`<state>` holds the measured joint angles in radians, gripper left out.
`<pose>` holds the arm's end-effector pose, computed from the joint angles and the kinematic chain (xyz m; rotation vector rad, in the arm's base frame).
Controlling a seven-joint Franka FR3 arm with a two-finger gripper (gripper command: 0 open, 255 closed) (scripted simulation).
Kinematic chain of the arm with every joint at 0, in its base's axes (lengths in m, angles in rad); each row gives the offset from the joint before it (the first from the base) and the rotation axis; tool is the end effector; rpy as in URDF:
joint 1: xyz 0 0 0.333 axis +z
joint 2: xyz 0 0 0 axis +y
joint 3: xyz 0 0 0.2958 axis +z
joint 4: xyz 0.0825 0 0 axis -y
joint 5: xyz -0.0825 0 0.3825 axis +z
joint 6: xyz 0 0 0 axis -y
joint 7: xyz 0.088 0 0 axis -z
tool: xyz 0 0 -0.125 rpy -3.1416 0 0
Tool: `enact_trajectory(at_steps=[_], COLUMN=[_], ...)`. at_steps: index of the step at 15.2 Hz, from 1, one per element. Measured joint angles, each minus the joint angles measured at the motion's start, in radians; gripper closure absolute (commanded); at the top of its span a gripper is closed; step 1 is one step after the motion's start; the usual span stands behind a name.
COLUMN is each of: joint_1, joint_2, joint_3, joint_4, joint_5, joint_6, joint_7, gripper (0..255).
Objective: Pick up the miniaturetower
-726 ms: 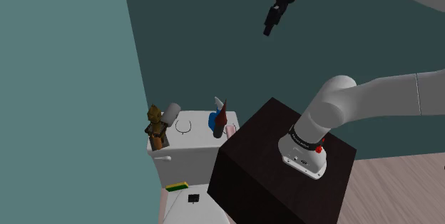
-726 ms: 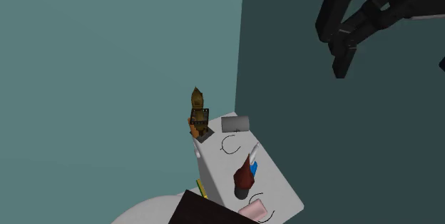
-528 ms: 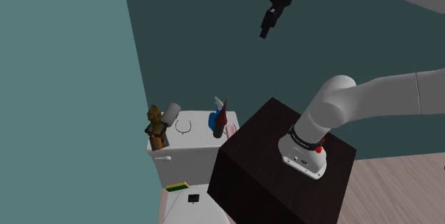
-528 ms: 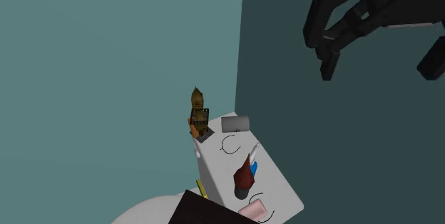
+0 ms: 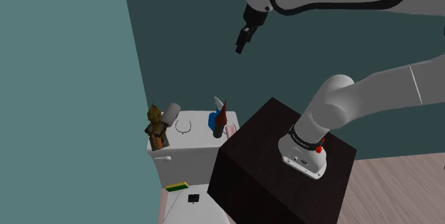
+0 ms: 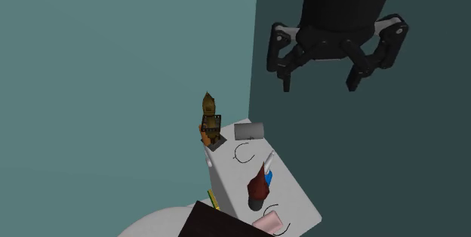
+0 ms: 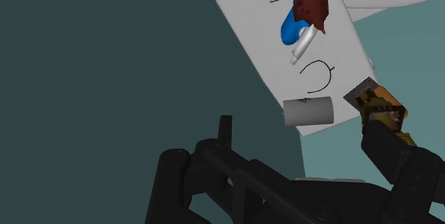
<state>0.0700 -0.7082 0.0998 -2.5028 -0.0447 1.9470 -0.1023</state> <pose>0.3630 0.0602 0.4958 3.0019 0.4022 0.2305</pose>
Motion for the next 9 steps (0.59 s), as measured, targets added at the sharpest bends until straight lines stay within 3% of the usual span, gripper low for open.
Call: enact_trajectory(at_steps=[9], joint_1=[0.062], joint_2=[0.208], joint_3=[0.088], joint_4=[-0.053], joint_5=[0.053], joint_6=[0.326], joint_7=[0.064], gripper=[0])
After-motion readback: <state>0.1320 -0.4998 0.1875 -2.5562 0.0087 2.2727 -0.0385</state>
